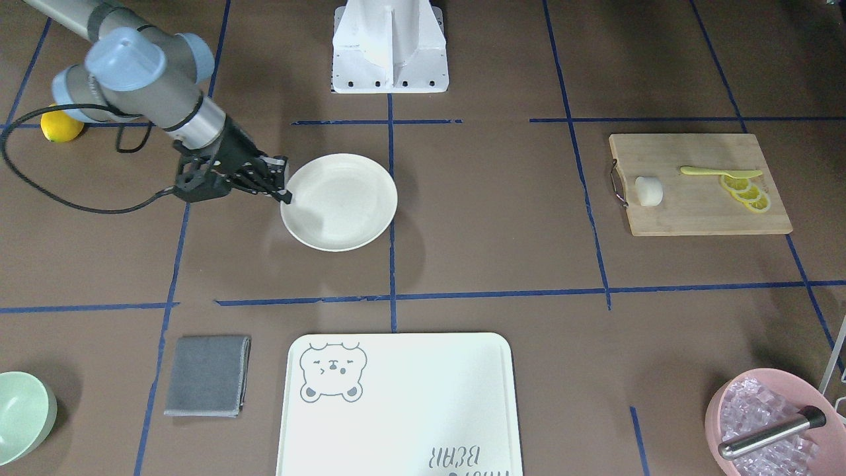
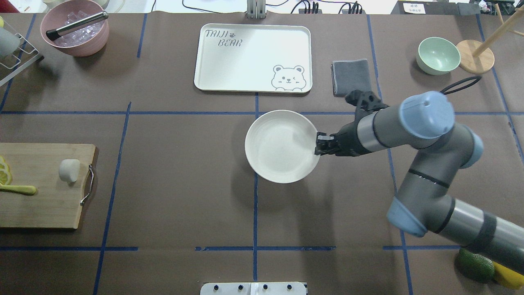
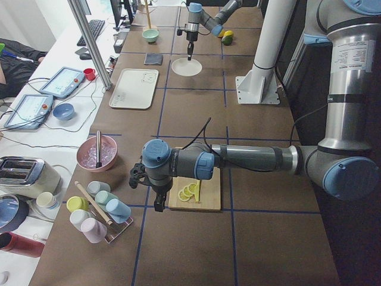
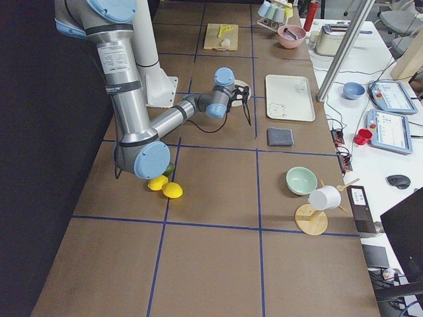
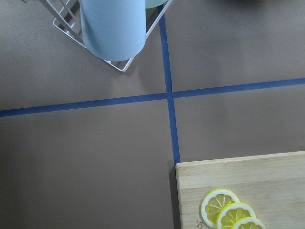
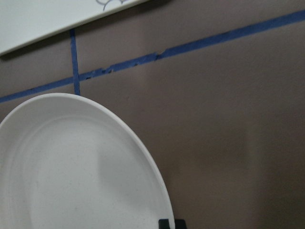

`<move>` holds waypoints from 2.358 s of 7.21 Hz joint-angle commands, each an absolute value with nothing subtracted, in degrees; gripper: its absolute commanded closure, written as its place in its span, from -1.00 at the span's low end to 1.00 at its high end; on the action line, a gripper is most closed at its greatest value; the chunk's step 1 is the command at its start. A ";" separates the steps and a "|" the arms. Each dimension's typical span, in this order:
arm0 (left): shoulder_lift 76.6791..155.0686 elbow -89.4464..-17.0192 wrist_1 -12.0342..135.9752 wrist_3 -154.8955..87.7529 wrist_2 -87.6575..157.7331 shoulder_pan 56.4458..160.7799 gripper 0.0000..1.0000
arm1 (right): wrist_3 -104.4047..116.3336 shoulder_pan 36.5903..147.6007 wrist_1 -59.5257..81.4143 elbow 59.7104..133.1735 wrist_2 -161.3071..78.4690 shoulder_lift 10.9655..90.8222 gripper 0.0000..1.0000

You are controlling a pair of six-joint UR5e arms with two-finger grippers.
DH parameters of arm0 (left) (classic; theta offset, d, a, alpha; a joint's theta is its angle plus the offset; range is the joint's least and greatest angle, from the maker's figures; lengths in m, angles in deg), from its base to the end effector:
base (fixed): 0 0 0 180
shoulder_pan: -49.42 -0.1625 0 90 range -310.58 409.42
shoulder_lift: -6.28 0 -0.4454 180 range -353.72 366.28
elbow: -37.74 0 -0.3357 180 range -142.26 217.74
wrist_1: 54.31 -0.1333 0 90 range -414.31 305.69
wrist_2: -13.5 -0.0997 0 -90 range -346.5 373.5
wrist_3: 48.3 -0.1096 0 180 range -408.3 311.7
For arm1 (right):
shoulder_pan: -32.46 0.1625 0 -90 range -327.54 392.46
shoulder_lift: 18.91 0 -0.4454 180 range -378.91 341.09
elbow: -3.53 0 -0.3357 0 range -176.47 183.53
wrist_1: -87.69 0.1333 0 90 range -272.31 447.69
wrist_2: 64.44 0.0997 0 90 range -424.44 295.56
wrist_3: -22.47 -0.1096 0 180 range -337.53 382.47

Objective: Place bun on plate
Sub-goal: 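Drag the white plate with the right gripper toward the table centre, then release the plate and raise the right gripper back toward the green bowl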

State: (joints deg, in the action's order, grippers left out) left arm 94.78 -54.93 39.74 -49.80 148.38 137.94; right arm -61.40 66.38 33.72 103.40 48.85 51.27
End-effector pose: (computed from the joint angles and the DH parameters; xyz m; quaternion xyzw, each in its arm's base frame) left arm -0.0448 -0.4316 0.6692 0.0422 0.3813 0.0414 0.9226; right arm -0.4273 -0.3958 0.3658 0.0227 -0.5574 0.0913 0.8249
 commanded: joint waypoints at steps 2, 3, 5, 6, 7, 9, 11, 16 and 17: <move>94.79 -54.90 39.73 -49.80 148.42 137.92 -1.00 | -62.88 59.28 28.01 101.80 41.91 47.00 1.00; 94.79 -54.99 39.73 -49.80 148.42 137.92 -1.00 | -62.88 59.10 28.01 101.54 41.65 47.09 0.98; 94.79 -54.99 39.73 -49.80 148.42 137.92 -1.00 | -62.79 59.09 28.01 101.45 41.73 47.01 0.62; 94.87 -54.99 39.73 -49.80 148.42 137.92 -1.00 | -62.79 59.01 28.10 101.62 41.82 47.00 -0.32; 94.96 -54.99 39.73 -49.80 148.42 137.92 -1.00 | -62.79 59.09 28.19 101.97 41.82 47.00 -0.98; 96.01 -56.03 39.82 -49.80 148.42 137.57 -1.00 | -62.96 61.10 27.41 104.41 42.60 47.00 -0.99; 95.93 -61.73 45.75 -33.48 148.16 129.36 -1.00 | -61.83 65.58 14.90 110.90 45.50 47.09 -0.99; 86.62 -73.17 64.34 8.42 134.58 104.40 -0.93 | -32.86 80.76 -6.70 117.97 53.39 49.53 -0.99; 86.35 -73.09 66.69 13.43 130.01 99.48 -0.93 | -28.38 84.28 -6.62 117.97 56.47 51.12 -0.99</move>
